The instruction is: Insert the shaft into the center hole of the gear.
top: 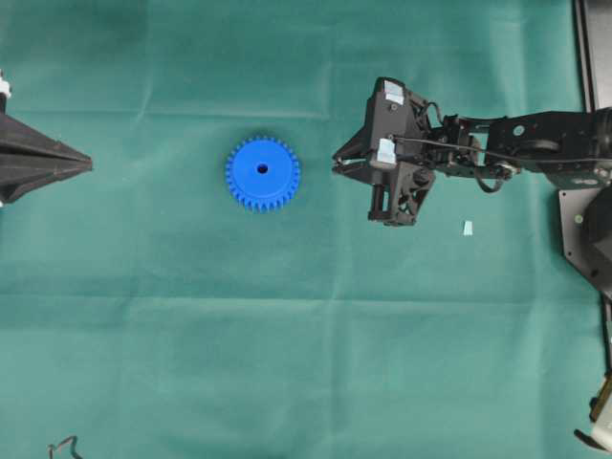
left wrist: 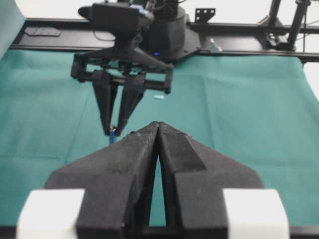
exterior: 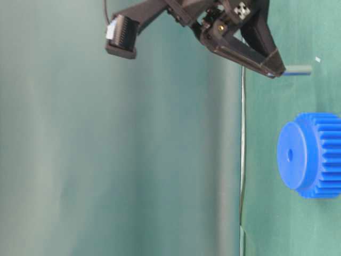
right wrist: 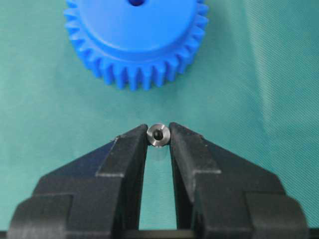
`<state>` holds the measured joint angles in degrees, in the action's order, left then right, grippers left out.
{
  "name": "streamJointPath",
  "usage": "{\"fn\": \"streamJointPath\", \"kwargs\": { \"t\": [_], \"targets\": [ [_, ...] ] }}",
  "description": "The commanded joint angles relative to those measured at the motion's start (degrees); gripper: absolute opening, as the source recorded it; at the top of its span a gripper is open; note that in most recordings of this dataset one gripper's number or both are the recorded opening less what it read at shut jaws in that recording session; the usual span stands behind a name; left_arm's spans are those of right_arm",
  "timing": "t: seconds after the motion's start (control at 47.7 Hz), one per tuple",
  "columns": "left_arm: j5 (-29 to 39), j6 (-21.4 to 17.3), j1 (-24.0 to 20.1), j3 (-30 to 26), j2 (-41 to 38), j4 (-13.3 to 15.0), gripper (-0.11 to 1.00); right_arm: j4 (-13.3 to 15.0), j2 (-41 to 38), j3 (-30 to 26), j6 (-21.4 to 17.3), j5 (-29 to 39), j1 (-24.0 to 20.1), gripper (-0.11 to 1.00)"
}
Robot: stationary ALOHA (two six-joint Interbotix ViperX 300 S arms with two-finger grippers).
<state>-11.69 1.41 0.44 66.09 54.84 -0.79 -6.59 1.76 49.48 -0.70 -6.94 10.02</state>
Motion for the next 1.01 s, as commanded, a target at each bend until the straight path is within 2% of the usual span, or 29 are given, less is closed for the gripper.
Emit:
{"fn": "streamJointPath", "kwargs": {
  "t": [0.0, 0.985],
  "targets": [
    [-0.44, -0.09, 0.09, -1.49, -0.44, -0.09, 0.00, -0.18, 0.00, -0.44, 0.00, -0.88, 1.14, 0.18],
    [-0.70, 0.00, 0.09, -1.49, -0.44, -0.09, 0.00, -0.18, 0.53, 1.93, 0.00, -2.64, 2.20, 0.18]
  ]
}}
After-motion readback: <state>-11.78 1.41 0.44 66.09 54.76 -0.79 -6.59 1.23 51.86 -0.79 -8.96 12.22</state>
